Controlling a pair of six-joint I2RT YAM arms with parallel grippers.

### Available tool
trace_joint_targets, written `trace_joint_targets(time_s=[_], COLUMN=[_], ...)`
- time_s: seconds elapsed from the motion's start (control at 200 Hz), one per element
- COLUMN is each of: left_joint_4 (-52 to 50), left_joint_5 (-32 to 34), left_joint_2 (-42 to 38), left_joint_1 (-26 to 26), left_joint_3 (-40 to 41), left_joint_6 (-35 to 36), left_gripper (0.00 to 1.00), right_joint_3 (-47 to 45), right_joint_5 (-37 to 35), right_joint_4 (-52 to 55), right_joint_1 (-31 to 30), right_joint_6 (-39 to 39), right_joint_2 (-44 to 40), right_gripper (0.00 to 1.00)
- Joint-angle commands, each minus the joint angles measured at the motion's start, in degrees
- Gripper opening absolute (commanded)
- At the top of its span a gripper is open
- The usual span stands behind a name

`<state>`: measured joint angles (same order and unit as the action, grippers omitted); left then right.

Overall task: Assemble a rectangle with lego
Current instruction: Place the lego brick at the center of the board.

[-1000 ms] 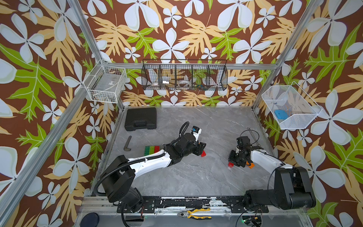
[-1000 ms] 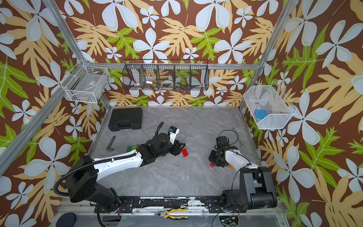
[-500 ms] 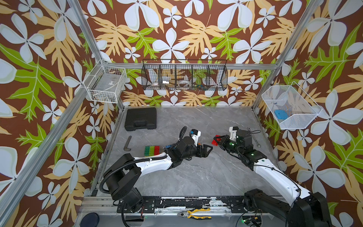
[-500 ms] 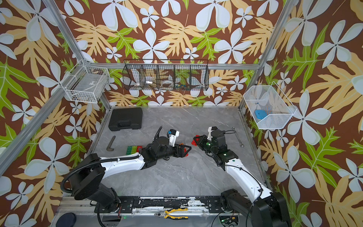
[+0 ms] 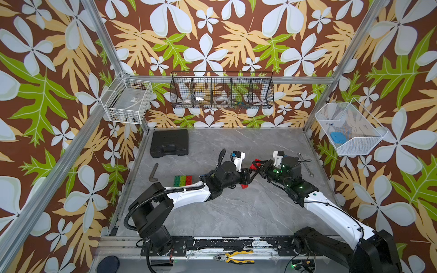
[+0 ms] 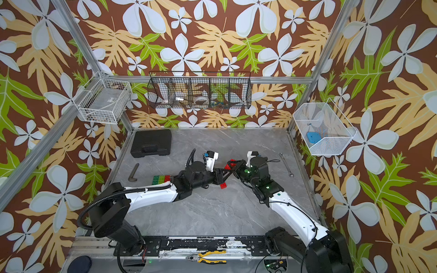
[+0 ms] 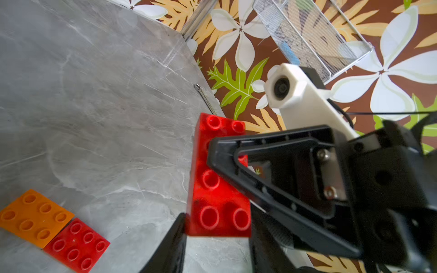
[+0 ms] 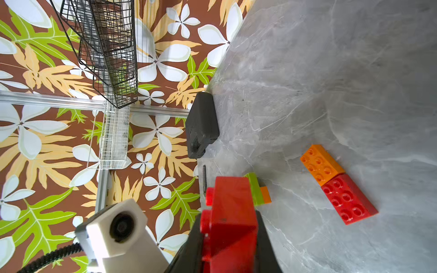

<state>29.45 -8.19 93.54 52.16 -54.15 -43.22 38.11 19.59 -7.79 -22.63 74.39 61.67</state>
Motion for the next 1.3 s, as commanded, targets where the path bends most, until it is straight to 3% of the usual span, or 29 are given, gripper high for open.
trace_joint_targets(time_s=[0.0,0.25,0.385,0.516,0.626,0.751,0.861,0.941,1.066,1.191,1.296], left_joint_4=[1.42,-2.75,-4.35,-3.93,-1.90,-0.23,-0.25,-0.87,-4.02,-9.82,-15.25], left_joint_5=[-0.48,1.05,0.98,1.12,0.02,-0.56,-1.37,-1.68,-1.41,0.02,2.96], left_joint_2=[0.24,0.78,1.51,1.72,1.91,1.88,1.28,0.36,-0.97,-0.15,4.66], left_joint_1=[0.00,-0.34,-0.84,-0.93,-0.92,-0.92,-0.94,-0.92,-0.79,1.70,6.75], left_joint_3=[-1.10,-4.26,-5.50,-5.84,-5.55,-4.99,-4.36,-3.21,-0.94,-0.29,-4.26], left_joint_6=[2.24,6.69,7.89,8.23,7.69,7.72,9.39,11.03,15.10,21.70,28.23], left_gripper=[0.41,0.39,0.53,0.55,0.44,0.19,0.05,0.02,0.00,0.00,0.00], right_joint_3=[0.24,1.22,1.73,1.85,1.58,1.49,2.64,3.04,4.48,7.07,9.90], right_joint_5=[2.14,4.00,3.96,4.14,4.72,5.37,4.84,4.84,4.96,3.92,2.17], right_joint_4=[-0.43,0.13,0.33,0.45,-0.55,-0.49,1.65,2.62,8.66,20.48,34.03], right_joint_1=[-0.50,-0.88,-1.09,-1.08,-1.09,-1.24,-1.26,-1.26,1.23,11.06,22.00], right_joint_6=[0.61,-0.05,-0.27,-0.14,0.57,0.84,-0.61,-1.36,-5.22,-16.13,-31.20], right_joint_2=[0.25,2.00,2.12,2.31,2.53,2.77,2.73,2.67,1.10,-3.38,-2.27], right_gripper=[0.16,0.16,0.16,0.16,0.16,0.19,0.24,0.29,0.50,0.62,0.61])
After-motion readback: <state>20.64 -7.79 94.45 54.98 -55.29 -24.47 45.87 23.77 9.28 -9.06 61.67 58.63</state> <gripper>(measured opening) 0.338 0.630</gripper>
